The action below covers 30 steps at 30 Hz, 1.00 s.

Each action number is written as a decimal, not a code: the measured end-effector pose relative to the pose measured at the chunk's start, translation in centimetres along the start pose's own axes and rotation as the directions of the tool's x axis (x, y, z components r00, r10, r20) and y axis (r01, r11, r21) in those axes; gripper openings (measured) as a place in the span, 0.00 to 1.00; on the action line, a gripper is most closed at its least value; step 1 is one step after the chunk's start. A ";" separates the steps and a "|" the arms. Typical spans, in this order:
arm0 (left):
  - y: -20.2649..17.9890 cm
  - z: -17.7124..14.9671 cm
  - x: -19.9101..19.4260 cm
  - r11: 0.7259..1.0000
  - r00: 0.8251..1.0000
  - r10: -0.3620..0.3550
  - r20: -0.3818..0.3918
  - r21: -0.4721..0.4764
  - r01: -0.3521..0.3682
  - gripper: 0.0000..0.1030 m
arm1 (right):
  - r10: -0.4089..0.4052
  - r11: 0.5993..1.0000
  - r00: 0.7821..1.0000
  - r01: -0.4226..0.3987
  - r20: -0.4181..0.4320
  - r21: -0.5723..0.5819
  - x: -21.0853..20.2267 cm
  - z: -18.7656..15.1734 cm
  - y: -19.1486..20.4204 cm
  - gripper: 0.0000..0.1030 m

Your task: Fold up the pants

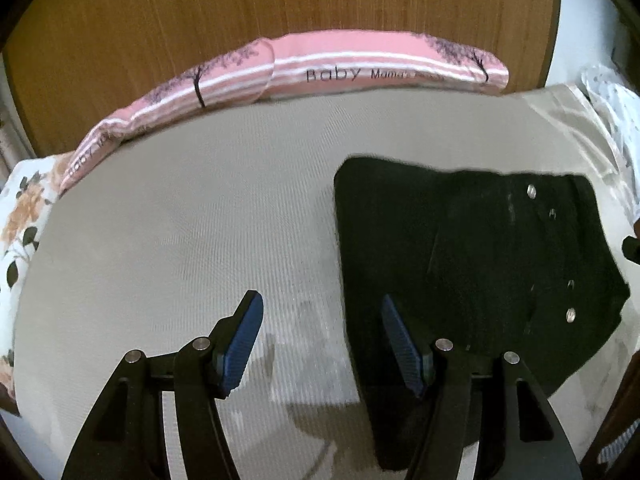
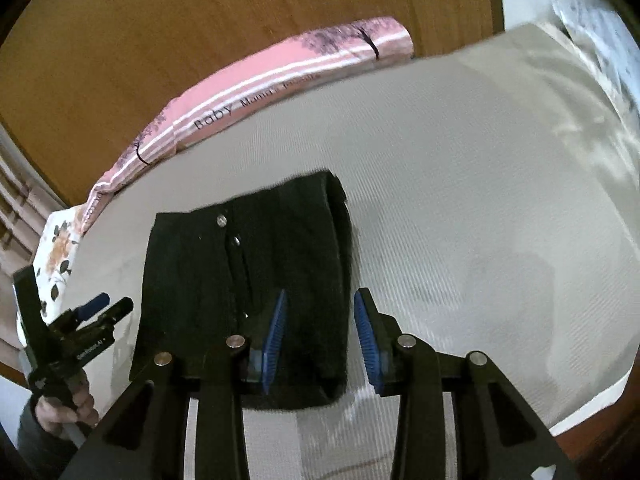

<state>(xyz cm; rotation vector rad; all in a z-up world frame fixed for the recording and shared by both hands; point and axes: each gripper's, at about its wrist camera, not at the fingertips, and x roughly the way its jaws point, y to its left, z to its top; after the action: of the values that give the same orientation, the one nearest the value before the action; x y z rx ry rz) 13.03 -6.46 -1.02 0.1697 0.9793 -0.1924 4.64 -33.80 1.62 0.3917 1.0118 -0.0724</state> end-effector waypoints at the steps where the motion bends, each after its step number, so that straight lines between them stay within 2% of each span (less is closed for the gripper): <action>1: 0.0 0.3 0.0 1.000 1.000 -0.002 0.006 0.003 0.002 0.61 | 0.007 1.000 1.000 -0.007 0.005 -0.011 0.1 0.3 0.4 0.32; 6: -0.9 2.0 0.3 0.999 0.999 -0.023 0.029 0.029 0.022 0.61 | 0.015 0.999 1.000 -0.015 0.008 -0.042 1.3 1.6 1.9 0.32; 10: -1.5 3.2 1.4 0.998 0.999 -0.051 0.016 0.029 0.051 0.61 | -0.001 0.998 1.000 0.002 0.009 -0.067 2.5 2.7 2.7 0.32; 14: -2.6 3.9 3.2 0.996 0.997 -0.074 -0.016 0.050 0.075 0.61 | -0.026 0.996 1.000 0.026 0.005 -0.084 4.0 3.5 2.9 0.32; 19: -3.3 4.3 6.6 0.993 0.990 -0.100 -0.099 0.045 0.105 0.61 | -0.057 0.994 0.998 0.053 -0.039 -0.092 6.5 3.9 2.4 0.31; 25: -3.1 4.4 7.8 0.989 0.983 -0.130 -0.127 0.049 0.137 0.66 | -0.020 0.999 0.997 0.018 -0.078 -0.036 8.2 4.1 1.2 0.31; 30: -2.6 4.3 8.1 0.987 0.981 -0.150 -0.125 0.036 0.156 0.69 | -0.017 0.999 0.997 0.014 -0.081 -0.037 8.4 4.1 1.1 0.31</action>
<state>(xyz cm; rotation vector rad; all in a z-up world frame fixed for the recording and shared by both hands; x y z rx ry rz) 20.24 -10.68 -5.63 0.1493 1.1108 -0.3489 12.70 -33.25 -3.14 0.3554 1.0948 -0.0523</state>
